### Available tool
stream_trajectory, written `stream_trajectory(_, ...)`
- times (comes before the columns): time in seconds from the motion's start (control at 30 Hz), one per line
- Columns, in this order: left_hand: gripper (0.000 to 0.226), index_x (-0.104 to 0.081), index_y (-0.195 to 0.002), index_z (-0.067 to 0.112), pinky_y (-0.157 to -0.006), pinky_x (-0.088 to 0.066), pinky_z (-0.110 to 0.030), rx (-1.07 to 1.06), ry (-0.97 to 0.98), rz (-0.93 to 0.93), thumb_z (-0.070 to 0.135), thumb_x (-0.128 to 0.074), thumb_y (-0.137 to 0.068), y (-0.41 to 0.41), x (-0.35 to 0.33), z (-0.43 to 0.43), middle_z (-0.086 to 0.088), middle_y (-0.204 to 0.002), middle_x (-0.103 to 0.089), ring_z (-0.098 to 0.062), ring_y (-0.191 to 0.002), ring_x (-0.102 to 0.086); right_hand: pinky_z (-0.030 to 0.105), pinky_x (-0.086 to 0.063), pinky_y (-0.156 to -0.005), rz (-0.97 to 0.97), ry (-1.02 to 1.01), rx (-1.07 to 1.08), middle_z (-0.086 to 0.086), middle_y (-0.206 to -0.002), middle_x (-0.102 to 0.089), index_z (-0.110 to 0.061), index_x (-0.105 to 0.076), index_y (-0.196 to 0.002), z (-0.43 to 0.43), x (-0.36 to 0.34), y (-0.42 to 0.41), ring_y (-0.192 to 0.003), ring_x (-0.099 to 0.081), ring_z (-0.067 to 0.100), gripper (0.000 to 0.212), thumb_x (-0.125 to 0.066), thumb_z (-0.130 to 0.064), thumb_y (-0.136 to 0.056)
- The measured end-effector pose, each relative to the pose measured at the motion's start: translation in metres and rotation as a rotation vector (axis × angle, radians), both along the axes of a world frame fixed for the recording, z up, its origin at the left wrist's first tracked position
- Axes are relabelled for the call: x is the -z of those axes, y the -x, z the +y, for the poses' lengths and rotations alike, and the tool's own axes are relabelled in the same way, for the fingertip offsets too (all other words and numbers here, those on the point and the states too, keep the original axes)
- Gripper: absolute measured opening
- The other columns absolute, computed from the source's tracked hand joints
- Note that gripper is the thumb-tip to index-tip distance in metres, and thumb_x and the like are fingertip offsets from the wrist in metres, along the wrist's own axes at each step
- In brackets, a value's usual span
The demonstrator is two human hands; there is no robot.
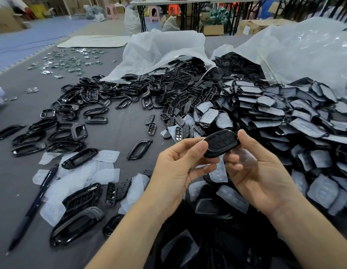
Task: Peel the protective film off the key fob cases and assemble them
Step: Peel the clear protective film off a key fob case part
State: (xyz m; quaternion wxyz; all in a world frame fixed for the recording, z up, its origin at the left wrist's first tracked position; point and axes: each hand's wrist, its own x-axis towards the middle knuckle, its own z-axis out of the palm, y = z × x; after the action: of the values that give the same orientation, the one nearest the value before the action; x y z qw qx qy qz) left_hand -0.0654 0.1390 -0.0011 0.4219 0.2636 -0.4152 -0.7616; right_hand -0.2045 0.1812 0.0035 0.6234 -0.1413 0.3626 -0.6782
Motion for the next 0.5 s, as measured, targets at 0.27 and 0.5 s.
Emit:
stream_trajectory(0.27,0.011,-0.075,-0.068,0.018,-0.062,-0.056,-0.022,0.039,0.002,0.005,0.028,-0.071,-0.064,-0.0004,0.0011,0.0004,-0.005,-0.081,-0.073,-0.016,-0.068,-0.071,0.012,-0.040,-0.038,-0.036,-0.017,-0.004,0.001,-0.071,-0.060,-0.005,-0.064,-0.084,0.0008,-0.0033,0.0005,-0.045,-0.047,0.004,0.032,-0.071,-0.027,-0.063)
stream_trajectory(0.5,0.019,-0.075,-0.071,0.013,-0.061,-0.055,-0.022,0.047,0.028,0.050,0.031,-0.080,-0.066,-0.0014,-0.0005,0.0009,-0.005,-0.081,-0.073,-0.013,-0.067,-0.069,0.011,-0.039,-0.037,-0.072,0.002,-0.053,0.004,-0.076,-0.061,-0.002,-0.063,-0.089,0.0026,-0.0038,0.0019,-0.043,-0.047,0.004,0.034,-0.068,-0.026,-0.067)
